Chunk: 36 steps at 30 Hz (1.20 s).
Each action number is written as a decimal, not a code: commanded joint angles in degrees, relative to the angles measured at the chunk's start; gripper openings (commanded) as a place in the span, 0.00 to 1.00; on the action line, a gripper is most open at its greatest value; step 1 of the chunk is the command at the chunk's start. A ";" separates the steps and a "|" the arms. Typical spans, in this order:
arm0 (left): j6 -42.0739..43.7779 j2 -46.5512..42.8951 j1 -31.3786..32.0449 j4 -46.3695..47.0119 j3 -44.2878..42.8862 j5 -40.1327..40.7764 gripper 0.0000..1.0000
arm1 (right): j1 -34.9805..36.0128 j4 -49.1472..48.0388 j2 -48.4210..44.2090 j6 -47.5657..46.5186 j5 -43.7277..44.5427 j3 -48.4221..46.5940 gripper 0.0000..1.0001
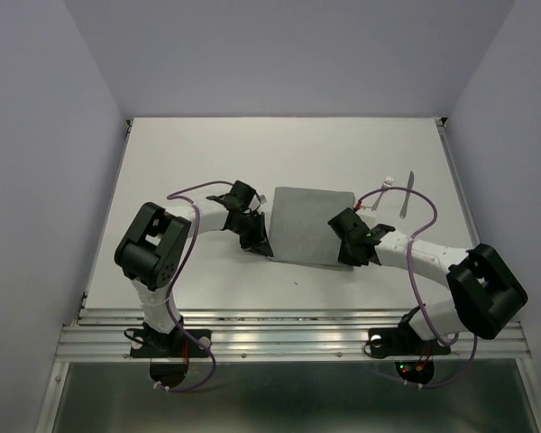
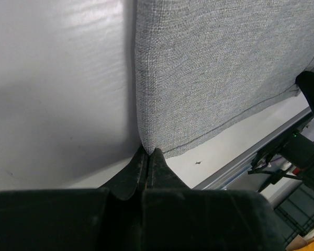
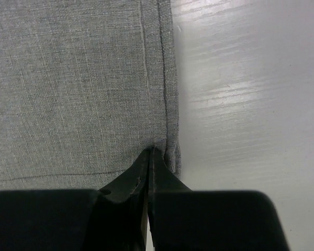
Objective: Fold the napkin into a case and place the utensils inside
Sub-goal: Smooth out the square-folded napkin at the center of the board.
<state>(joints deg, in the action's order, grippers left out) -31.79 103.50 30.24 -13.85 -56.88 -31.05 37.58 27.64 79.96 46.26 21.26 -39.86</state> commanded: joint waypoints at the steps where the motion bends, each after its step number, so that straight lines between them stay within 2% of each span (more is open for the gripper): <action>1: -1.07 -4.79 0.00 -1.10 3.87 0.72 0.00 | 0.39 -1.71 1.87 -0.91 -0.70 -1.36 0.01; 2: -1.34 -6.63 0.00 -1.44 4.06 1.33 0.00 | 0.39 -1.71 0.91 -1.17 1.40 -1.54 0.01; 3: -1.34 -7.52 0.00 -1.97 3.97 2.12 0.05 | -0.14 -1.88 -1.45 -1.52 2.72 -1.89 0.01; 4: -1.00 -9.18 0.00 -2.93 3.36 3.18 0.26 | -1.01 -1.89 -2.70 -3.00 4.30 -3.02 0.02; 6: -0.64 -10.68 0.00 -4.16 2.22 4.41 0.52 | -2.59 -1.97 -4.72 -5.20 4.76 -4.87 0.05; 7: -0.38 -11.21 0.00 -4.95 1.43 5.64 0.68 | -3.47 -2.15 -5.69 -7.39 4.76 -5.92 0.07; 9: 1.11 -11.57 -0.18 -7.50 -2.08 7.65 0.71 | -6.19 -2.32 -4.48 -10.21 4.67 -9.70 0.14; 11: 2.17 -10.44 -0.53 -9.79 -6.73 9.16 0.71 | -9.09 -3.55 -2.72 -11.71 2.67 -11.73 0.13; 12: 2.95 -9.91 -1.32 -10.14 -8.40 9.51 0.71 | -12.33 -4.86 -1.66 -11.98 1.43 -13.56 0.11; 15: 3.31 -6.66 -2.64 -9.62 -15.08 9.95 0.63 | -15.78 -7.77 3.69 -14.00 -3.41 -16.57 0.11; 17: 3.14 -2.81 -3.43 -8.31 -20.53 10.74 0.48 | -17.02 -8.30 10.17 -15.32 -4.73 -21.82 0.10; 18: 3.05 -1.21 -3.69 -8.04 -22.46 10.66 0.35 | -17.97 -8.39 12.30 -15.76 -6.47 -23.58 0.09; 20: 2.79 3.79 -4.57 -7.25 -26.87 9.08 0.24 | -18.60 -8.39 17.91 -16.64 -8.33 -28.51 0.09; 21: 2.53 5.29 -4.75 -7.16 -28.18 8.81 0.11 | -18.60 -8.48 19.51 -16.90 -8.68 -29.74 0.08; 23: 2.70 9.50 -4.84 -7.16 -31.88 9.42 0.03 | -19.30 -8.65 22.42 -17.17 -9.47 -33.43 0.08; 28: 2.61 14.44 -5.28 -7.95 -37.68 11.88 0.00 | -19.83 -8.74 27.78 -16.99 -10.27 -37.57 0.08; 36: 2.96 22.26 -5.81 -8.57 -41.03 13.47 0.00 | -20.36 -8.65 32.79 -16.46 -7.38 -39.16 0.07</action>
<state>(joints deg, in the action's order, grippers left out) -29.78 124.73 24.91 -21.82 -95.02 -18.98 18.20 20.23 111.02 30.17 11.81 -77.19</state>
